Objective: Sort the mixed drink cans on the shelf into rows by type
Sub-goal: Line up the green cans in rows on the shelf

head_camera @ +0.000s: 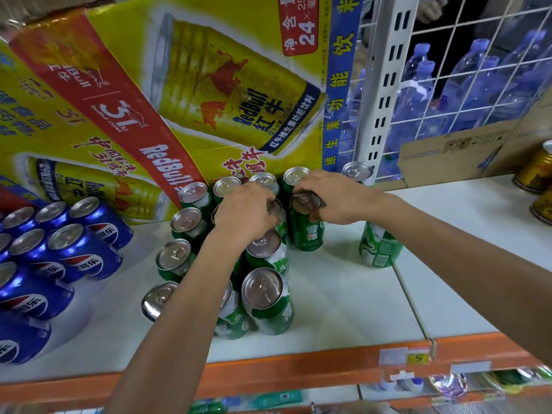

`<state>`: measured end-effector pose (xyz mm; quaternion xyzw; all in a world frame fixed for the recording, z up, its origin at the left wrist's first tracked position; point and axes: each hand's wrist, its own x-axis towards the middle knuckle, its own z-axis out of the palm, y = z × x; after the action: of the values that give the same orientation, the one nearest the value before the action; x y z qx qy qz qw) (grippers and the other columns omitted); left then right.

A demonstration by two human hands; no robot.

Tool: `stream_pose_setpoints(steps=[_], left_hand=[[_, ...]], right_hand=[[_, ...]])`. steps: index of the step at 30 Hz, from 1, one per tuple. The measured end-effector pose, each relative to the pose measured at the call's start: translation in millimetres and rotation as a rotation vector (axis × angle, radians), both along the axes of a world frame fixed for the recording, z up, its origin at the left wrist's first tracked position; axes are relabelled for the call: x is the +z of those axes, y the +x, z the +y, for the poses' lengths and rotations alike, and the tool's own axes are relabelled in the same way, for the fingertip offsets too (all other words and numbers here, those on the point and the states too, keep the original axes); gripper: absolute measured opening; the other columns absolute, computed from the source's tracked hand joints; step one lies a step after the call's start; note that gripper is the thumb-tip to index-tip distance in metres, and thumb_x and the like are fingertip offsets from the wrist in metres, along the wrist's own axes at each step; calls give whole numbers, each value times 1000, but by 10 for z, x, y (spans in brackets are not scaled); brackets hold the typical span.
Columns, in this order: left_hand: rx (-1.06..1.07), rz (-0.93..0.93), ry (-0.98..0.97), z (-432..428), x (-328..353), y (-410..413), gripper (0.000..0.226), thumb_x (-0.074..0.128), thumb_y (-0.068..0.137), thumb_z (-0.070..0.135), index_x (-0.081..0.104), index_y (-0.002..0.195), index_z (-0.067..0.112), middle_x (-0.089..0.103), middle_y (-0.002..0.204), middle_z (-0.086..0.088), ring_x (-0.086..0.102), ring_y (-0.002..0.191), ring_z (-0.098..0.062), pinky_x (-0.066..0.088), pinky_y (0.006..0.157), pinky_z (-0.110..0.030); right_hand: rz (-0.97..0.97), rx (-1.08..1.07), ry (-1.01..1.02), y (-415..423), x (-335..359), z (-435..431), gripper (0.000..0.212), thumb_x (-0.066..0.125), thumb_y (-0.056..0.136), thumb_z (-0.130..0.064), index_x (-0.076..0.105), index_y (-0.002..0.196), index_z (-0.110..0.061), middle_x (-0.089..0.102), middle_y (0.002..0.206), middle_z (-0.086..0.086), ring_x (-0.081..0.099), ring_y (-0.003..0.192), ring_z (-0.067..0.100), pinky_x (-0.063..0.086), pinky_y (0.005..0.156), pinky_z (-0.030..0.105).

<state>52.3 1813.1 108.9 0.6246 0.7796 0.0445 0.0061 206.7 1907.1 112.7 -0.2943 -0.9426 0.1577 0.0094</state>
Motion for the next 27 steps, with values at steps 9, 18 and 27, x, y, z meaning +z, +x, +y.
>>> stream_pose_setpoints(steps=[9,18,27], left_hand=[[5,2,-6,-31,48,61,43,68,82,34,62,122,20,60,121,-10,55,110,-29,43,84,-35],[18,-37,9,-57,51,66,43,70,82,35,63,121,17,61,120,-9,55,110,-28,43,89,-36],[24,-39,16,-65,29,79,39,69,82,34,66,114,11,60,117,-14,56,106,-32,44,87,-40]], right_hand=[[4,-21,-19,16,-80,-13,65,70,83,-19,39,140,-20,38,138,9,43,124,28,35,104,33],[20,-33,-69,329,25,5,50,62,88,-34,45,135,-24,47,130,4,42,123,22,34,101,32],[-291,-245,137,813,36,-50,59,61,82,-53,48,128,-20,52,122,11,49,115,33,46,93,43]])
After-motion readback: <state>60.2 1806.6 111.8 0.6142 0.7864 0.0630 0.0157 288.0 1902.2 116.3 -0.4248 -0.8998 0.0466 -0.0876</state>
